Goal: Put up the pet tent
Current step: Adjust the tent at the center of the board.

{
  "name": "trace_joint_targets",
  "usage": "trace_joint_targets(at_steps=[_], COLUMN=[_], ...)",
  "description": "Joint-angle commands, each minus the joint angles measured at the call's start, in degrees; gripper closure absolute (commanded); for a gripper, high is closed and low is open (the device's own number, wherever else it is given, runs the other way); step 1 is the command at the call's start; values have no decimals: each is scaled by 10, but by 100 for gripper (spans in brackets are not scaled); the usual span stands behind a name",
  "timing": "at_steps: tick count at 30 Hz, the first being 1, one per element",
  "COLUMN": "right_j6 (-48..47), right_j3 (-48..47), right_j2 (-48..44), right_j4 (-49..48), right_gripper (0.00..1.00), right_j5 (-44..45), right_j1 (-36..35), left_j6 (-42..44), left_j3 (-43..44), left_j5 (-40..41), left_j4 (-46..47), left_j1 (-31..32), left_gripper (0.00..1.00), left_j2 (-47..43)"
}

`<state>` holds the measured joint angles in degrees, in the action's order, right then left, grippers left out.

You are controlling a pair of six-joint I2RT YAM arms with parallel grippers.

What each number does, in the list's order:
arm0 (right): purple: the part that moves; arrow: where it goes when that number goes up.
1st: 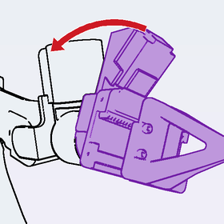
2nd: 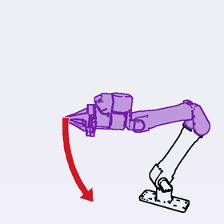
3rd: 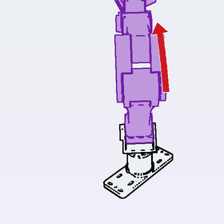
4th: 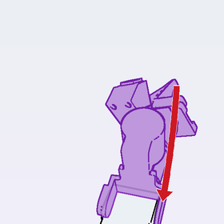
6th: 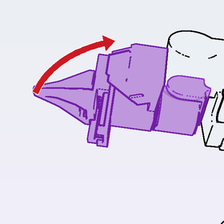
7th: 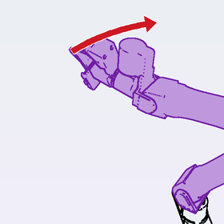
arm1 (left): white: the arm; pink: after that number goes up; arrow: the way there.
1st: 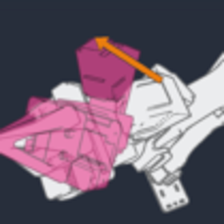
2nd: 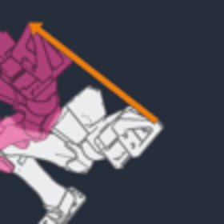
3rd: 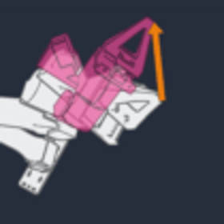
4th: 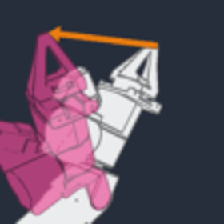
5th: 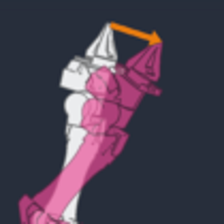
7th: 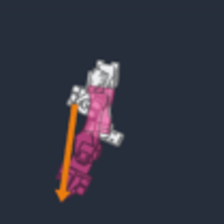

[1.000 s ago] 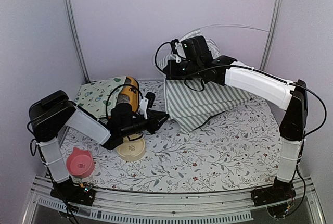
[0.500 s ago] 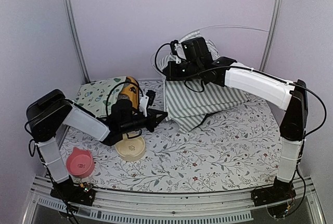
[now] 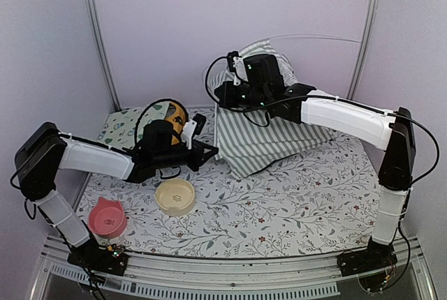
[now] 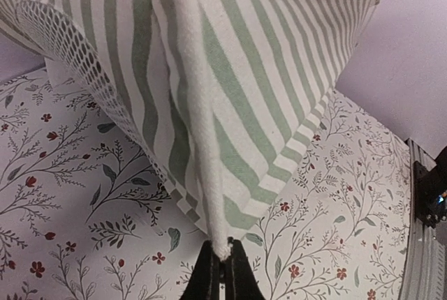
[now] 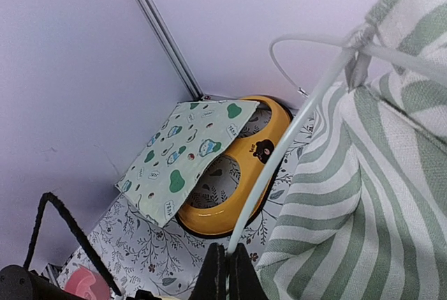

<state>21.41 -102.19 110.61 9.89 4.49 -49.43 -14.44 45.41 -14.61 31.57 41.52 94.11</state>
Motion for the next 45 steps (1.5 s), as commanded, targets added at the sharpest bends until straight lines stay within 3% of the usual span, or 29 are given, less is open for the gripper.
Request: trace_joint_targets(at_steps=[1, 35, 45], right_j6=[-34, 32, 10], right_j3=[38, 88, 105], right_j2=[25, 29, 24], right_j4=[79, 38, 29], right_gripper=[100, 100, 100], right_j5=[-6, -73, -65], right_j1=[-25, -26, -43], left_j6=[31, 16, -3], left_j3=[66, 187, 245], left_j5=[-10, -59, -70], left_j4=[92, 74, 52], left_j1=[-16, -47, -65], left_gripper=[100, 93, 96], left_j2=[-55, -68, -52])
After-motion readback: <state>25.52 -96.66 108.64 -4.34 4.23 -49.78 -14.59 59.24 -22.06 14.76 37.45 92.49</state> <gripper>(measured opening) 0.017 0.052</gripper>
